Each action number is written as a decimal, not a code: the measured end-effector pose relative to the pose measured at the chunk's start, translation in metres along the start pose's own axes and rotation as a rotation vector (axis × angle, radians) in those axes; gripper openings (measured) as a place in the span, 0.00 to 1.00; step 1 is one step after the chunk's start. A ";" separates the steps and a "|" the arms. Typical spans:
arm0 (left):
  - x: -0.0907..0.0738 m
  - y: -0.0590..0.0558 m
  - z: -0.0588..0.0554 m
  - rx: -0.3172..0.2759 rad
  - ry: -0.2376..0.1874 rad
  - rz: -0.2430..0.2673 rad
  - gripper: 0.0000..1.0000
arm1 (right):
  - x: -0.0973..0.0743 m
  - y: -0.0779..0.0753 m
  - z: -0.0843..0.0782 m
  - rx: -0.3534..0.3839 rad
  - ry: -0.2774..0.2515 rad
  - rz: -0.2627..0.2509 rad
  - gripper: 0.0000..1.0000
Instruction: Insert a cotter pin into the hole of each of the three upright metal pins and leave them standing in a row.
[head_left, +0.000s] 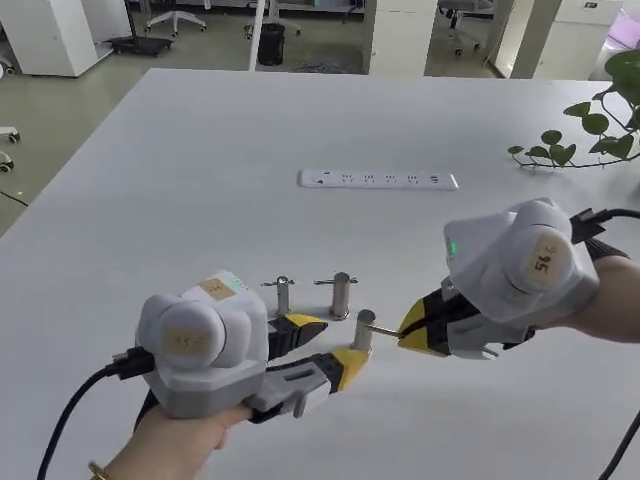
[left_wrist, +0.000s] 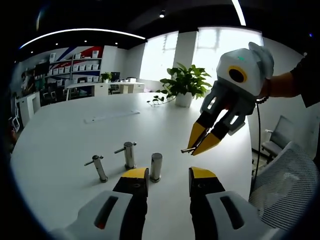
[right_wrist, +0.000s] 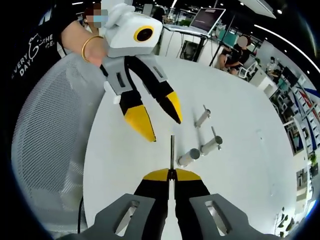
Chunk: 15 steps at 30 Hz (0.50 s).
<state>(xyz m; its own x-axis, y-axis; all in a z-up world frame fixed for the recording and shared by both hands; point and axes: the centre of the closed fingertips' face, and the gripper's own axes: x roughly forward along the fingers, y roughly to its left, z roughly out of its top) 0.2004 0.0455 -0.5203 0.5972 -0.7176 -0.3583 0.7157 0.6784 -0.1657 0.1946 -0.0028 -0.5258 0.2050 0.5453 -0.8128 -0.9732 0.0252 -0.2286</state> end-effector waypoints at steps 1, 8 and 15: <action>0.002 0.001 -0.001 -0.003 0.001 0.004 0.31 | 0.001 -0.002 -0.004 0.006 0.012 -0.003 0.00; 0.020 0.009 -0.011 0.006 0.041 0.031 0.31 | 0.007 -0.012 -0.023 0.028 0.076 -0.027 0.00; 0.029 0.019 -0.017 0.003 0.061 0.058 0.29 | 0.015 -0.020 -0.036 0.055 0.117 -0.033 0.00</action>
<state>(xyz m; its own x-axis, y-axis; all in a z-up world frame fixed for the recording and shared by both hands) 0.2254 0.0402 -0.5498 0.6146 -0.6661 -0.4226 0.6817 0.7180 -0.1403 0.2214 -0.0256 -0.5526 0.2448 0.4421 -0.8629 -0.9692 0.0888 -0.2295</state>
